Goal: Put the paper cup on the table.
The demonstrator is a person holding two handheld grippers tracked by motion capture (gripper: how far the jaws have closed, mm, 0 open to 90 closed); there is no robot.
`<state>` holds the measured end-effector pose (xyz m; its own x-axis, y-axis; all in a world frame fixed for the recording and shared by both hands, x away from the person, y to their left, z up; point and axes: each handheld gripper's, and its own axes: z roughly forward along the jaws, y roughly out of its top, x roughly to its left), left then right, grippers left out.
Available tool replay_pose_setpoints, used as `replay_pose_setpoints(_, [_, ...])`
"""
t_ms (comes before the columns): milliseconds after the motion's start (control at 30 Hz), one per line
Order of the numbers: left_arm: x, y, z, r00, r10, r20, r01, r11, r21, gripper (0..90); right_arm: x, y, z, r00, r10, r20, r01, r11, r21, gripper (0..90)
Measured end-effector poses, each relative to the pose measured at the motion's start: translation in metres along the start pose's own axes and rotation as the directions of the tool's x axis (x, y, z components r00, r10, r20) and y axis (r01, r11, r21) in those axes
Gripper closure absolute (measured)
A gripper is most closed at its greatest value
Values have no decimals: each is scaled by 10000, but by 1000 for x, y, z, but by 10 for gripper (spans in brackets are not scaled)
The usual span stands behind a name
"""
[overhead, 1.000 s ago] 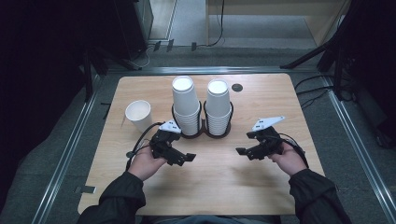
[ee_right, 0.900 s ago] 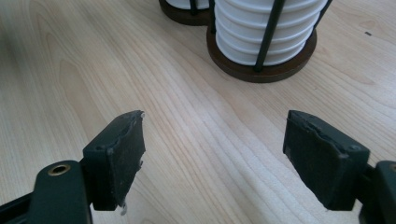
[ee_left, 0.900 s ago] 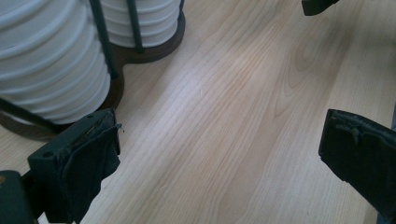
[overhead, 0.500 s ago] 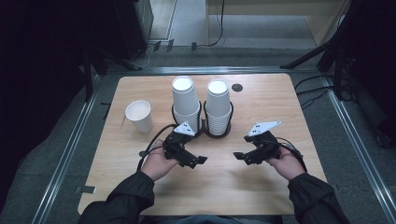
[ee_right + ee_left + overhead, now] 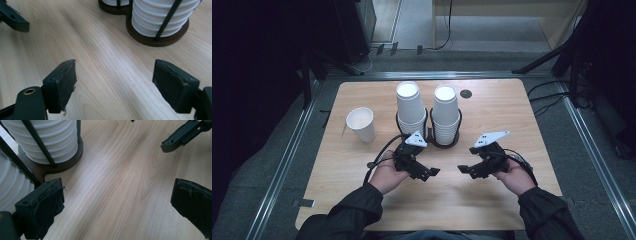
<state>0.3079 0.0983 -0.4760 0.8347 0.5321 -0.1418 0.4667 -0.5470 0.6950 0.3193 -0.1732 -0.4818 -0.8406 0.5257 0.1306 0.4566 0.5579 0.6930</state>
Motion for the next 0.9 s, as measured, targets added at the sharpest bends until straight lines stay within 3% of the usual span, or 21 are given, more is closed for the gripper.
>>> replay_pose_setpoints(900, [3, -3, 1, 10000, 83, 6, -83, 9999, 120, 0, 1, 0, 4, 9991, -420, 64, 418, 9989, 220, 199])
